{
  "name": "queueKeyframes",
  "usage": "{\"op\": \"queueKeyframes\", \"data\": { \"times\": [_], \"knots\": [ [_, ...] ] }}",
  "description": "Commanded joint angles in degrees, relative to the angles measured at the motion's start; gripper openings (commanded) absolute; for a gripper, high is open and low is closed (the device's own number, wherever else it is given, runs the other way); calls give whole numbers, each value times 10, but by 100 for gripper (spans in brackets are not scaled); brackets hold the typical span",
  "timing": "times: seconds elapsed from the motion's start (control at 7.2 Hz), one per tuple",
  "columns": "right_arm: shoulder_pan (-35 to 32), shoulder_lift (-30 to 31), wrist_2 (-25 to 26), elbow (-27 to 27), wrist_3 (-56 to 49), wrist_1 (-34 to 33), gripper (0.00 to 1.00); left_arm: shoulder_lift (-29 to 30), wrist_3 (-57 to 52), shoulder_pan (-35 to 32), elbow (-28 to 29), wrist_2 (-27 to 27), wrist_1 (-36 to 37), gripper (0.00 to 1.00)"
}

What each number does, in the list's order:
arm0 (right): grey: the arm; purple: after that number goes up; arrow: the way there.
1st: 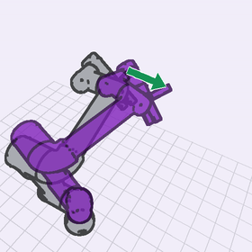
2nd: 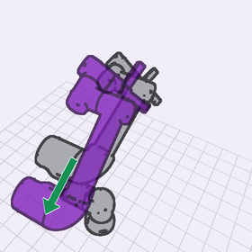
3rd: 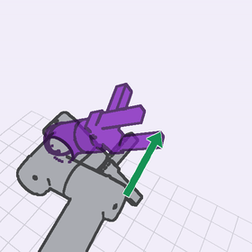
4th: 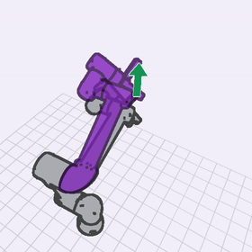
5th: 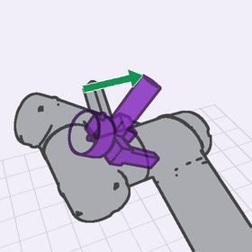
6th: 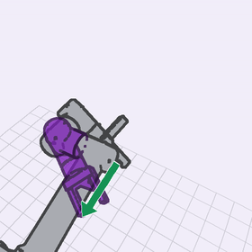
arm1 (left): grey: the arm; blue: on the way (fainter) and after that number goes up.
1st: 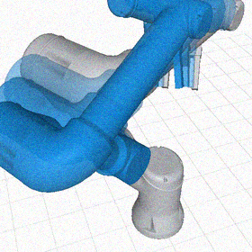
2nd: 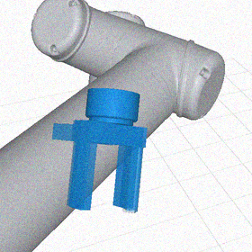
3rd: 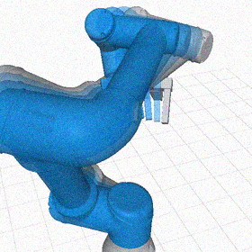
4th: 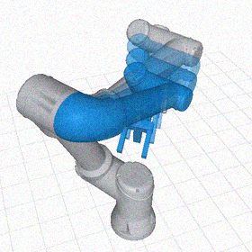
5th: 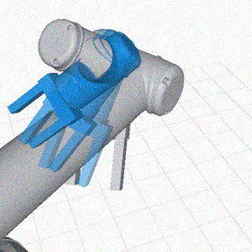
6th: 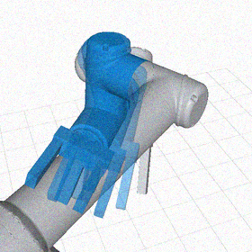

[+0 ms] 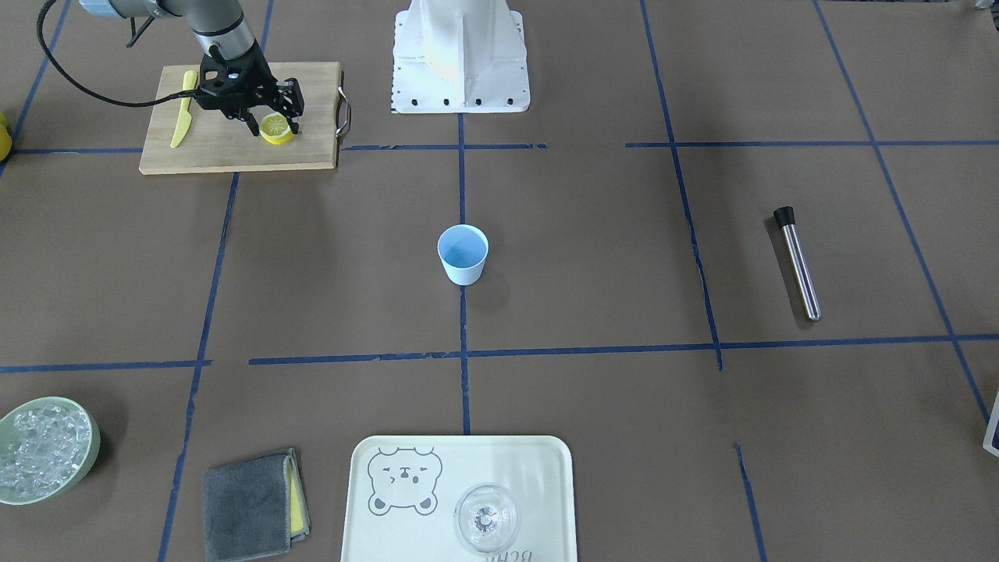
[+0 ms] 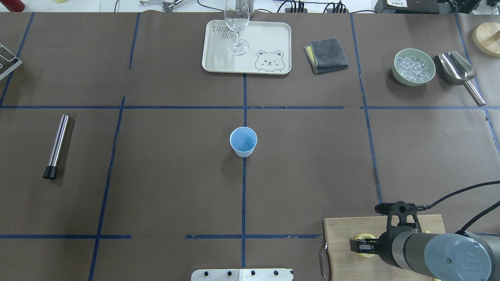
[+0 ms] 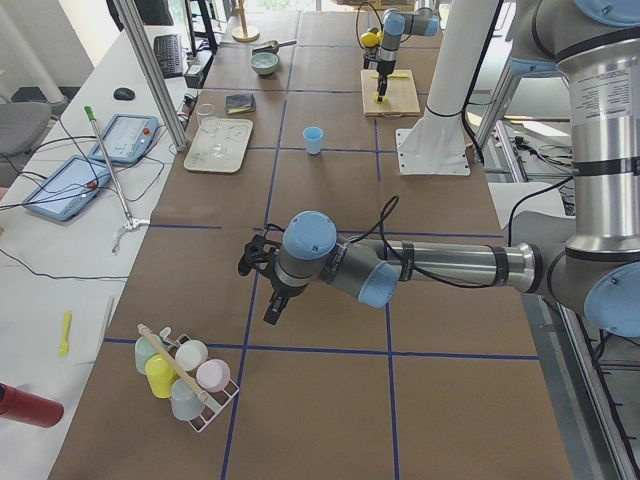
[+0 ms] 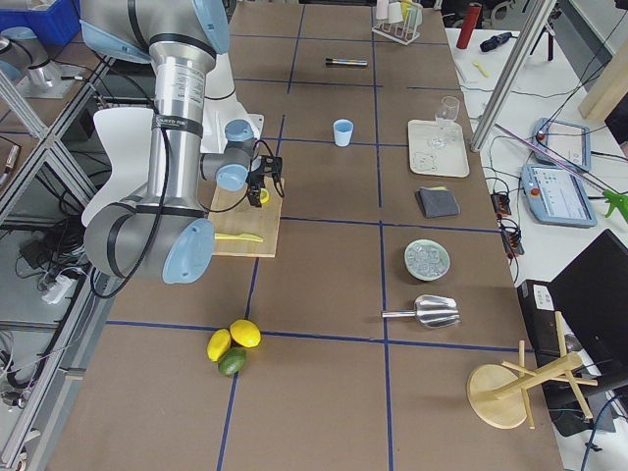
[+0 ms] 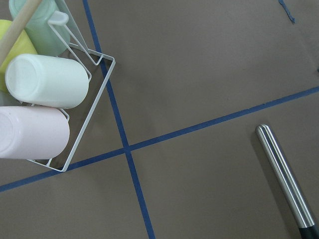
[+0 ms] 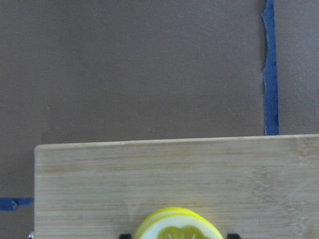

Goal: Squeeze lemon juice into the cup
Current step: 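Close the right gripper on the lemon slice and lift it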

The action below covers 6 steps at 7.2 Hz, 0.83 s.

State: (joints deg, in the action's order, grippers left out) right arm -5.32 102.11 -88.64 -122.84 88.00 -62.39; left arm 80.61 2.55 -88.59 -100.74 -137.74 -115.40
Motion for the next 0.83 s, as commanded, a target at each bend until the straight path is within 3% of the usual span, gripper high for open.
{"op": "queueKeyframes", "data": {
  "times": [0.0,0.69],
  "knots": [
    [-1,-1,6,-3,0,0,53,0,0,0,0,-1,0,100],
    [-22,8,6,-16,0,0,54,0,1,-1,0,-1,0,100]
  ]
}}
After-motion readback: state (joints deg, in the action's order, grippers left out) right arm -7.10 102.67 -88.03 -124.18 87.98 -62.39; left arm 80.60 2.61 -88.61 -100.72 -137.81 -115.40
